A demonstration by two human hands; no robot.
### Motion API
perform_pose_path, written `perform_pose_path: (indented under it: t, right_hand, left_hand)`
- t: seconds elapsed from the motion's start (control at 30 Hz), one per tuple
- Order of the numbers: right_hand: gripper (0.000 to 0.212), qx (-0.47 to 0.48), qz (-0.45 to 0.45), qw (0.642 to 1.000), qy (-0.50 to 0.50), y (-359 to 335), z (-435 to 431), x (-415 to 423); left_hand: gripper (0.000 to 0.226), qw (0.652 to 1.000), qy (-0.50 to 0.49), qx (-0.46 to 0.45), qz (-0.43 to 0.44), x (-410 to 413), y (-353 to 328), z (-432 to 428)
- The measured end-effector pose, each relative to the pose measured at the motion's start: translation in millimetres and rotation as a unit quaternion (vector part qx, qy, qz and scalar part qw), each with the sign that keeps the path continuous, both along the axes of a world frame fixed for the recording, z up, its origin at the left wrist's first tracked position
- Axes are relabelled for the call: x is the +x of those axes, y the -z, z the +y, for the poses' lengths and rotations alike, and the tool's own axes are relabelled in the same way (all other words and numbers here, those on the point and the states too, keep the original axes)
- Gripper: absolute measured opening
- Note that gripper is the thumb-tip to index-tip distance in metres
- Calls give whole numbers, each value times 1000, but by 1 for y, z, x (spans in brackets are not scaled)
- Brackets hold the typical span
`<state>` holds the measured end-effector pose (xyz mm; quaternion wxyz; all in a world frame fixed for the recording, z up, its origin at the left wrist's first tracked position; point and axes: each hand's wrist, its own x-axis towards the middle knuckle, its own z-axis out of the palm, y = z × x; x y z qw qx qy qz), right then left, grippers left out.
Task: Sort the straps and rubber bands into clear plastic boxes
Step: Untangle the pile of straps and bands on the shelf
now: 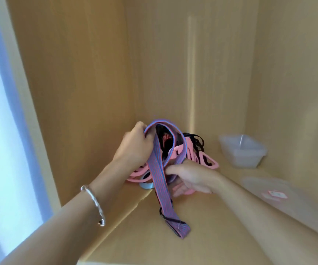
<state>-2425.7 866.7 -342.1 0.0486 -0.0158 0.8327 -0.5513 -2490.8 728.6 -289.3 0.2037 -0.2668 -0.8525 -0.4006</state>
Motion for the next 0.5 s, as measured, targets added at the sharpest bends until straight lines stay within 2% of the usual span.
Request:
perform_pose_path:
  t: [0.1,0.17,0.23,0.3,0.37,0.43,0.47,0.5]
  right_hand:
    - [10,90,21,996,10,10,-3,-4]
    - [6,122,44,991,13,15,-9,-6]
    - [11,164,79,983,28,19,-17,-11]
    - [29,201,103,974,34,24,-28,-13]
    - [44,243,105,964,32,32,-38,-17]
    - [30,284,107,953,27,36,-46,-18]
    - [22,302,105,947,16,35,-51,-16]
    - [24,314,103,944,4,36,-55,-16]
  left_hand:
    - [13,982,-102,-154,33,-5,10,-12]
    - [20,946,-172,-268,56,-3,14,-22]
    - [33,925,-194,-326,29,-2,16,-28]
    - [58,936,-134,-324,-39,0,16,-30]
    - [81,947,-25,-308,-91,10,11,-29]
    - [82,953,62,-297,-24,21,6,-23]
    - [75,952,92,-291,27,24,6,-19]
    - [66,950,104,-289,51,25,7,-15]
